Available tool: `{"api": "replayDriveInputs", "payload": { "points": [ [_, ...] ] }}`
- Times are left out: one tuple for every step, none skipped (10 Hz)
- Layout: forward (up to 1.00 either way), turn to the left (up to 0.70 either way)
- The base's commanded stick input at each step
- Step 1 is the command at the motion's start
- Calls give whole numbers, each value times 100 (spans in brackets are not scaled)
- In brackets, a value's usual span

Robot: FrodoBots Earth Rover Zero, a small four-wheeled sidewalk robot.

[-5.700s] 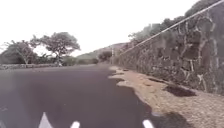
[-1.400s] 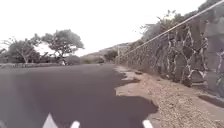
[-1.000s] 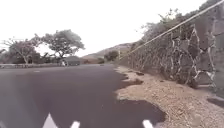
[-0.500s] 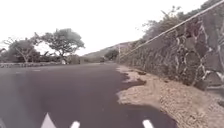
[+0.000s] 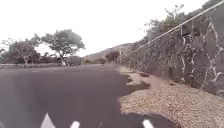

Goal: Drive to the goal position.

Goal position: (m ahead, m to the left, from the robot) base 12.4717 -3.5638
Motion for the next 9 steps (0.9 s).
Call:
{"api": "replayDriveInputs", "payload": {
  "points": [
    [50, 0],
    [50, 0],
    [50, 0],
    [50, 0],
    [50, 0],
    [50, 0],
    [50, 0],
    [50, 0],
    [50, 0]
  ]
}}
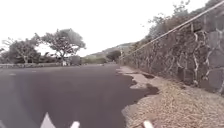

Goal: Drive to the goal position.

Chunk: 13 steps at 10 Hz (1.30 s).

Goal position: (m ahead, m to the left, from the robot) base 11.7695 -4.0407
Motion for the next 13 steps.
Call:
{"api": "replayDriveInputs", "payload": {
  "points": [
    [50, 0],
    [50, 0],
    [50, 0],
    [50, 0],
    [50, 0],
    [50, 0],
    [50, 0],
    [50, 0],
    [50, 0],
    [50, 0],
    [50, 0],
    [50, -18],
    [50, -50]
  ]
}}
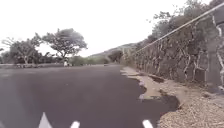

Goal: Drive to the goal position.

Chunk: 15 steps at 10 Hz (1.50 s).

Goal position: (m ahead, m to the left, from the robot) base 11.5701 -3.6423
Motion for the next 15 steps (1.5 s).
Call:
{"api": "replayDriveInputs", "payload": {
  "points": [
    [50, -50],
    [50, -50],
    [50, -50],
    [50, -2],
    [50, 0],
    [50, 0],
    [50, 0],
    [50, 0],
    [50, 0],
    [50, 0],
    [50, 0],
    [50, 0],
    [50, 0],
    [50, 0],
    [50, 0]
  ]
}}
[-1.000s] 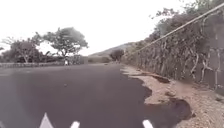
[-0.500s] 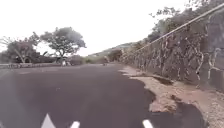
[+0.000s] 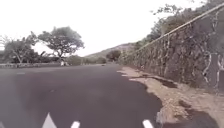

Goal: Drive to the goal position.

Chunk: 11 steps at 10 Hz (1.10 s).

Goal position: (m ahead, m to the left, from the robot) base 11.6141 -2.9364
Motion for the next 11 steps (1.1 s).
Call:
{"api": "replayDriveInputs", "payload": {
  "points": [
    [50, 0],
    [50, 0],
    [50, 0],
    [50, 0],
    [50, 0],
    [50, 0],
    [50, 0],
    [50, 0],
    [50, 0],
    [50, 0],
    [50, 0]
  ]
}}
